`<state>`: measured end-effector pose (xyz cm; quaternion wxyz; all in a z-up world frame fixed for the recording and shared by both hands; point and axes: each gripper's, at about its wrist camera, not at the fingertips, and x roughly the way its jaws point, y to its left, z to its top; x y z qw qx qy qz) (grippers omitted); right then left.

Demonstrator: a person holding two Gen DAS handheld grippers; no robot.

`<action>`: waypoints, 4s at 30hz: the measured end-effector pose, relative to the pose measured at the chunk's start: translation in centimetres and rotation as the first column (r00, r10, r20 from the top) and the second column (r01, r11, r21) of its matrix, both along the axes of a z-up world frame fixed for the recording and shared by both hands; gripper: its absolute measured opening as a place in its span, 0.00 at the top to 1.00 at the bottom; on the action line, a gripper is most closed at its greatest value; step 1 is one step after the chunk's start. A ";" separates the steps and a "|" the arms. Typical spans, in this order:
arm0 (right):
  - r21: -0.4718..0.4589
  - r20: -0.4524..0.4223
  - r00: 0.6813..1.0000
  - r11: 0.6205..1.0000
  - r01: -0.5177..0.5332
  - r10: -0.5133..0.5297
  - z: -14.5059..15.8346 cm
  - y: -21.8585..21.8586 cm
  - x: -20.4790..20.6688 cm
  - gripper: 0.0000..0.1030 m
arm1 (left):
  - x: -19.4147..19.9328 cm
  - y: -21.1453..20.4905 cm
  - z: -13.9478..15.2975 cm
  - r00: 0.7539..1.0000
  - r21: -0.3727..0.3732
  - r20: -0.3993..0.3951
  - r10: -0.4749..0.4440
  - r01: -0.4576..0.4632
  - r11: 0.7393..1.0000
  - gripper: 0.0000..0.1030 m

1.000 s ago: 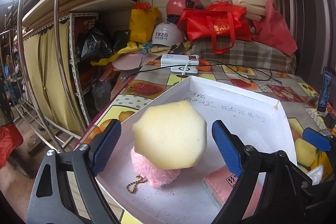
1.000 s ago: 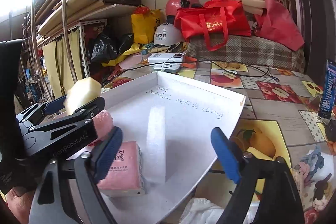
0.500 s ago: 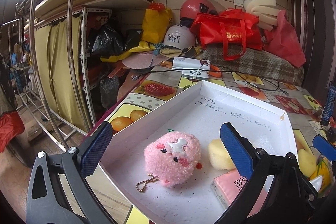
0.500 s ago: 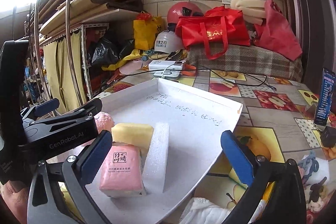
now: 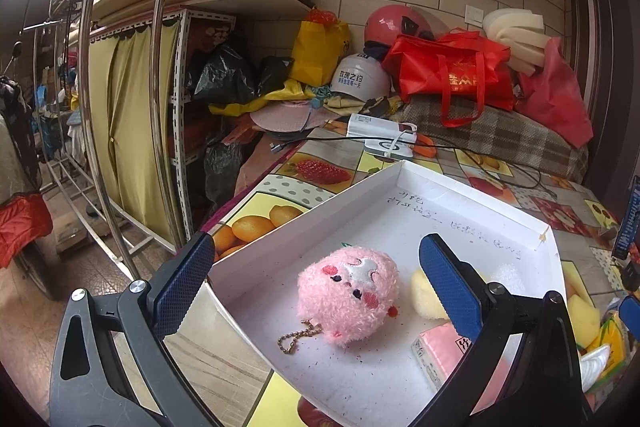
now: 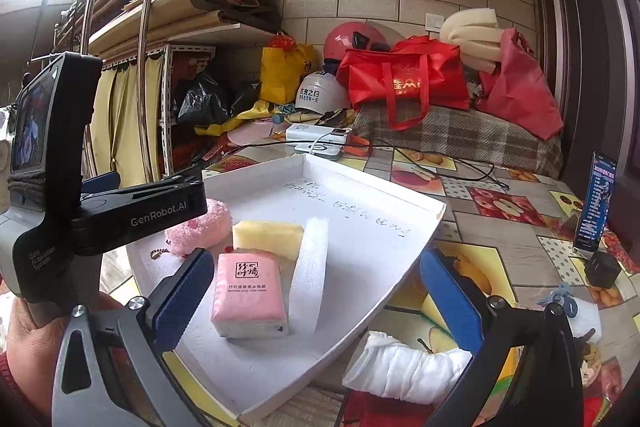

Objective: Organize soft objects
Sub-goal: 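Withdraw both tools toward the patterned scrunchie and red apple plush, then grasp the black-and-white scrunchie with the left tool while the right tool grasps the red apple plush, then carry the scrunchie with the left tool while the right tool carries the apple plush to the box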

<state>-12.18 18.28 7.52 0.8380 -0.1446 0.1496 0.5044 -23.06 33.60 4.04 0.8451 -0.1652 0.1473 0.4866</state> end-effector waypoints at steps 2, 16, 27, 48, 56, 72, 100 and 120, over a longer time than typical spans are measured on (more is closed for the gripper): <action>0.004 0.020 1.000 1.000 -0.019 0.018 0.0 -0.5 -0.7 0.00 | -0.2 -0.2 0.0 1.000 -0.002 0.006 0.002 -0.002 1.000 0.00; 0.064 -0.058 0.994 0.994 -0.094 0.098 0.4 -7.4 0.9 0.00 | 1.3 -4.4 -0.1 0.979 -0.020 -0.037 -0.198 0.197 0.980 0.00; 0.064 -0.247 0.969 0.998 0.002 0.013 0.0 -18.0 11.7 0.00 | 6.0 -15.1 0.2 0.716 0.034 -0.183 -0.674 0.690 0.723 0.00; -0.211 -0.502 0.855 0.940 -0.270 0.133 -4.1 -19.0 15.2 0.22 | 14.3 -27.3 -3.1 0.213 -0.329 -0.300 -0.930 0.892 0.311 0.10; -0.236 -0.475 0.859 0.913 -0.331 0.189 -4.1 -17.3 14.0 0.44 | 14.3 -27.3 -3.2 0.202 -0.330 -0.295 -0.934 0.896 0.298 0.52; 0.039 -0.184 0.983 0.999 -0.016 0.023 0.2 -21.1 14.1 0.45 | 7.2 -21.5 1.0 0.659 0.103 -0.243 -0.712 0.747 0.657 0.53; 0.021 -0.024 0.986 0.986 -0.166 0.167 0.0 -11.2 7.4 0.45 | 2.2 -6.2 0.6 0.942 0.076 -0.113 -0.315 0.324 0.943 0.52; 0.057 -0.121 0.985 0.991 -0.119 0.125 -0.3 -3.6 6.8 0.44 | 1.7 -1.2 0.4 0.979 0.018 -0.034 -0.201 0.202 0.979 0.52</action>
